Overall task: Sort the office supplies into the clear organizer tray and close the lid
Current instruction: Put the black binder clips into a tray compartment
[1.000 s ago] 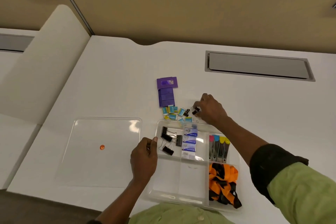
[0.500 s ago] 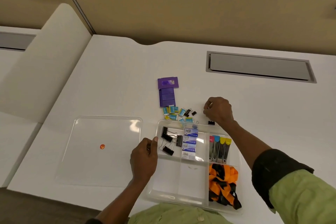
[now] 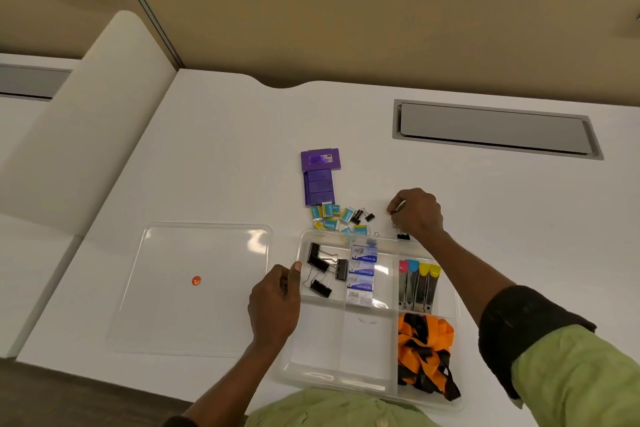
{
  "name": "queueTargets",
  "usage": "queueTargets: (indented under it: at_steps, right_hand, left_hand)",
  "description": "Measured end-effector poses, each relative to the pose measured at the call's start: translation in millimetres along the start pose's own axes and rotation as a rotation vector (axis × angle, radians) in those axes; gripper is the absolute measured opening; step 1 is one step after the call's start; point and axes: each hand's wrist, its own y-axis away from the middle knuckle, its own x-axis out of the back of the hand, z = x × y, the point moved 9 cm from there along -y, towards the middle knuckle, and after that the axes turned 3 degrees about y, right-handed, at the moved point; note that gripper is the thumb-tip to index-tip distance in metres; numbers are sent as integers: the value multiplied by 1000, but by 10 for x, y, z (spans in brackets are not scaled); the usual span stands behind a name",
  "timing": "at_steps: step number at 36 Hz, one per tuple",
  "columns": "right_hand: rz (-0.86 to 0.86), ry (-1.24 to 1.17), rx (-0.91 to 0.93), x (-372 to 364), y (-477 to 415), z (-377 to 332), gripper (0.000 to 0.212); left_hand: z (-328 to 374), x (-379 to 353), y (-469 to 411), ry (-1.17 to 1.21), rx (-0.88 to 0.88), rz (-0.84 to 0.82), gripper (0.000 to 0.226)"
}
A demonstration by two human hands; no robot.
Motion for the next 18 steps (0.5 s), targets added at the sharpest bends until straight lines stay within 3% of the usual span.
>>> queueTargets:
  at_steps: [6, 11, 18]
  right_hand:
    - [39, -35, -9, 190, 129, -60, 23]
    - [50, -144, 106, 493, 536, -522, 18]
    - [-203, -133, 342, 40, 1483, -1340, 15]
  left_hand:
    - [-9, 0, 7, -4, 9, 1, 51]
    - [-8, -3, 5, -1, 3, -6, 51]
    - [-42, -31, -7, 16, -4, -12, 53]
